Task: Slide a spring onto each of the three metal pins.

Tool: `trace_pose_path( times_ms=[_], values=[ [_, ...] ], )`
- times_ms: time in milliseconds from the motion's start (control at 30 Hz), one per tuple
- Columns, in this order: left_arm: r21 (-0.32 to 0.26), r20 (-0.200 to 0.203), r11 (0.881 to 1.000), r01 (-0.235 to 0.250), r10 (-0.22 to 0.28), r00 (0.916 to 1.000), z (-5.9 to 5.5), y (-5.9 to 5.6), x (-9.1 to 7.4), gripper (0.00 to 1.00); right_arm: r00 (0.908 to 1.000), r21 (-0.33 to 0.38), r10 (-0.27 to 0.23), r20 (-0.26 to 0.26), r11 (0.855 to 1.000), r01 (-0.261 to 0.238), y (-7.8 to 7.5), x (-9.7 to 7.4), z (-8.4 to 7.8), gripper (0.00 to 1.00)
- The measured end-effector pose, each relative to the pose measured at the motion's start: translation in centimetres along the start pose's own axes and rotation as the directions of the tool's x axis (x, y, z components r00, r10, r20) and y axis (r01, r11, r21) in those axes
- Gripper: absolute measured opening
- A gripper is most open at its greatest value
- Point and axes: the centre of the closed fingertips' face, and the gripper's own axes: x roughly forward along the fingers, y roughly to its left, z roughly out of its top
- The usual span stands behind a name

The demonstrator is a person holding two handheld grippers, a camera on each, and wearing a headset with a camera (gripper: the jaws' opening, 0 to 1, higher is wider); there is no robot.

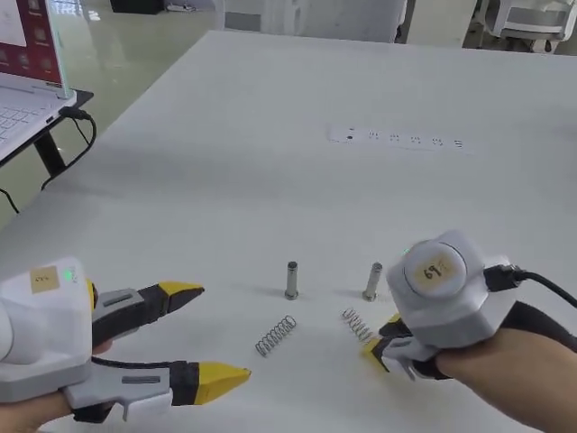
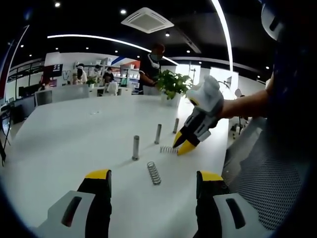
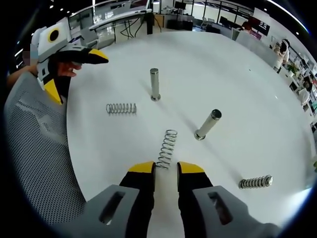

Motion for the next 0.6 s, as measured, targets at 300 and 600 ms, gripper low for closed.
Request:
trace_pose_path(
  times_ms=[300,600],
  values=[
    [0.01,0.004,1.0,0.004,-0.004,1.0,0.3,-0.31,-0.24,0.65,1.0,0.006,-0.006,-0.004,1.0,0.006,-0.25,-0.03,-0.29,0.1],
    [0.023,0.009,1.0,0.007,-0.007,0.9999,0.91,-0.83,-0.57,0.65,0.9999,-0.002,0.001,-0.017,1.0,-0.001,-0.45,-0.24,-0.68,0.08]
  ],
)
